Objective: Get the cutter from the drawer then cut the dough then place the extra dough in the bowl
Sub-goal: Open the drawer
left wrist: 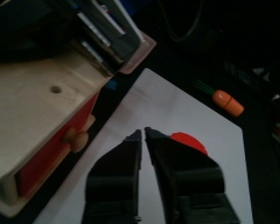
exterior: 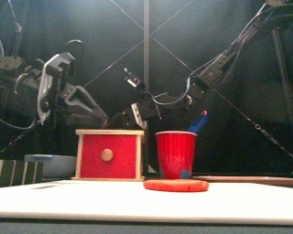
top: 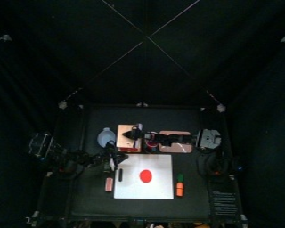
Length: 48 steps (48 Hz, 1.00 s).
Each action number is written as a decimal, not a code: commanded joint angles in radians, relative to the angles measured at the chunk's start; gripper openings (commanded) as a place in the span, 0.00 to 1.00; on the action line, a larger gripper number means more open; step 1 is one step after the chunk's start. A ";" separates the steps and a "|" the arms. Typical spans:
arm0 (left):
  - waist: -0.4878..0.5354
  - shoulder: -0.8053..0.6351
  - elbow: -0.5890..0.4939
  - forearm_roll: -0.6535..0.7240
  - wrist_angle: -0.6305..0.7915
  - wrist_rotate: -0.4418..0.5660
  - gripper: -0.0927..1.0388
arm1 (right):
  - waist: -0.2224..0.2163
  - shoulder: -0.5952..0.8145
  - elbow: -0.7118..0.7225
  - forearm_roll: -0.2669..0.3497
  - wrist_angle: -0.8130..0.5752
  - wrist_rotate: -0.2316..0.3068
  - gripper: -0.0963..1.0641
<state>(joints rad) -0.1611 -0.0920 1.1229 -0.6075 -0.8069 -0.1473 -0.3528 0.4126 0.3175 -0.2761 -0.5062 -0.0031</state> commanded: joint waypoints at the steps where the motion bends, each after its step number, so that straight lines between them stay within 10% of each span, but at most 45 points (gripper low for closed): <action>1: -0.023 -0.003 -0.032 -0.164 0.025 -0.038 0.76 | -0.003 -0.005 0.012 -0.003 0.018 -0.005 0.03; 11: -0.034 0.014 -0.075 -0.482 0.144 -0.218 0.94 | 0.005 -0.005 0.011 -0.003 0.020 -0.005 0.03; 48: -0.002 0.193 -0.192 -0.477 0.043 -0.492 0.92 | 0.014 -0.005 0.003 -0.002 0.021 -0.002 0.03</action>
<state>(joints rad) -0.1703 0.0966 0.9449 -1.0876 -0.7378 -0.6259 -0.3405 0.4126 0.3175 -0.2761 -0.5016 -0.0015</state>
